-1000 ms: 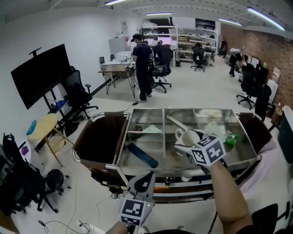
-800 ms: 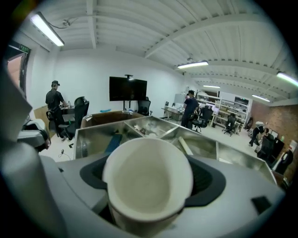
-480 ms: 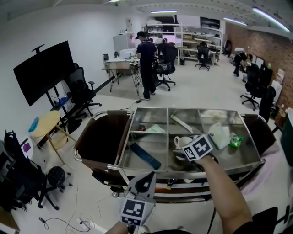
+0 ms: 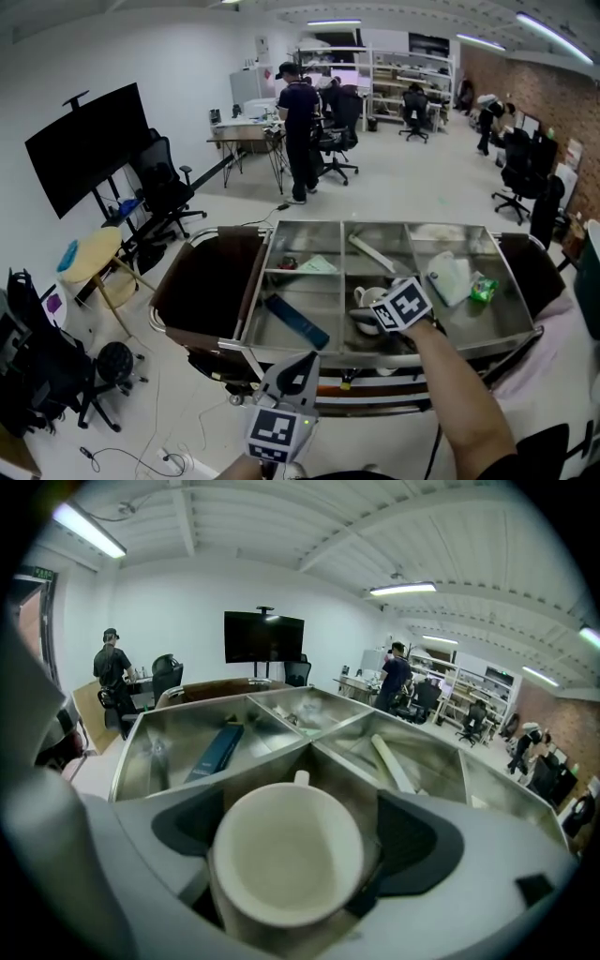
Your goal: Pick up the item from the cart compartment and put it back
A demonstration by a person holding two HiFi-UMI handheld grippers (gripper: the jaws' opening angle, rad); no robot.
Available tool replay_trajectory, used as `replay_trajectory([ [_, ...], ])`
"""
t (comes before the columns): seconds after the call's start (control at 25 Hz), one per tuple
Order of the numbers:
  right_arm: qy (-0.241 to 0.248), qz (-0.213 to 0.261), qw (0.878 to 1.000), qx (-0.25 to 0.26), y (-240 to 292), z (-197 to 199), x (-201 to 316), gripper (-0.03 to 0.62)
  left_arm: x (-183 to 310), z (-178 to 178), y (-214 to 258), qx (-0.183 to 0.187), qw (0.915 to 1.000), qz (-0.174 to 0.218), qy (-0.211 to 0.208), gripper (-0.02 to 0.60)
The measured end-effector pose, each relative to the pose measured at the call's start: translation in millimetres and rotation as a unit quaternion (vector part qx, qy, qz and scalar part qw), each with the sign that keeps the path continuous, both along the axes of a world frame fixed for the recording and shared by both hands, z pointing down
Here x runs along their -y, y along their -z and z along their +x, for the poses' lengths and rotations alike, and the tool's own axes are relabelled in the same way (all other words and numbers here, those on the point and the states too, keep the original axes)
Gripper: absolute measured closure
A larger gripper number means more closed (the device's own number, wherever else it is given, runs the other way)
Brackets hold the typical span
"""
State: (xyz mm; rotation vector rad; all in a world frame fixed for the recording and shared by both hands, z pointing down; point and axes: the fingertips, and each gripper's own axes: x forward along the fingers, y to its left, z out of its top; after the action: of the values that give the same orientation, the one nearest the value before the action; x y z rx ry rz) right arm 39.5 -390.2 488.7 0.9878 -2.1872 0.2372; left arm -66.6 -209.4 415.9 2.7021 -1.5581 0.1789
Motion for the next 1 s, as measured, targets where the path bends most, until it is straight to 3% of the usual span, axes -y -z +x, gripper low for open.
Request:
replay_trajectory([
  [0.44,-0.007,0.007,1.0,0.019,12.5,5.7,-12.1,0.06,-2.3,0.5,1.4,-0.004,1.0,0.002,-0.001,0.581],
  [0.56,-0.008,0.019,0.999,0.032,26.7,7.9,-21.0,0.095,-3.9,0.9,1.2,-0.005,1.0,0.001,0.0,0.581],
  [0.76,-0.015,0.05,0.996,0.069,59.1,10.5,-38.5,0.248,-7.0,6.7,2.7,-0.004,1.0,0.004,-0.006,0.581],
  [0.84,-0.03,0.068,0.994,0.086,69.4,16.8,-45.8,0.386,-9.7,10.7,3.9,-0.004,0.9999,0.006,-0.01,0.581],
  [0.92,-0.049,0.087,0.989,0.108,81.1,23.6,-52.5,0.583,-11.6,13.3,5.3,-0.005,0.9999,0.007,-0.013,0.581],
  [1.0,-0.057,0.1,0.985,0.13,92.2,27.8,-62.8,0.584,-13.7,16.2,6.4,-0.005,0.9998,0.006,-0.016,0.581],
])
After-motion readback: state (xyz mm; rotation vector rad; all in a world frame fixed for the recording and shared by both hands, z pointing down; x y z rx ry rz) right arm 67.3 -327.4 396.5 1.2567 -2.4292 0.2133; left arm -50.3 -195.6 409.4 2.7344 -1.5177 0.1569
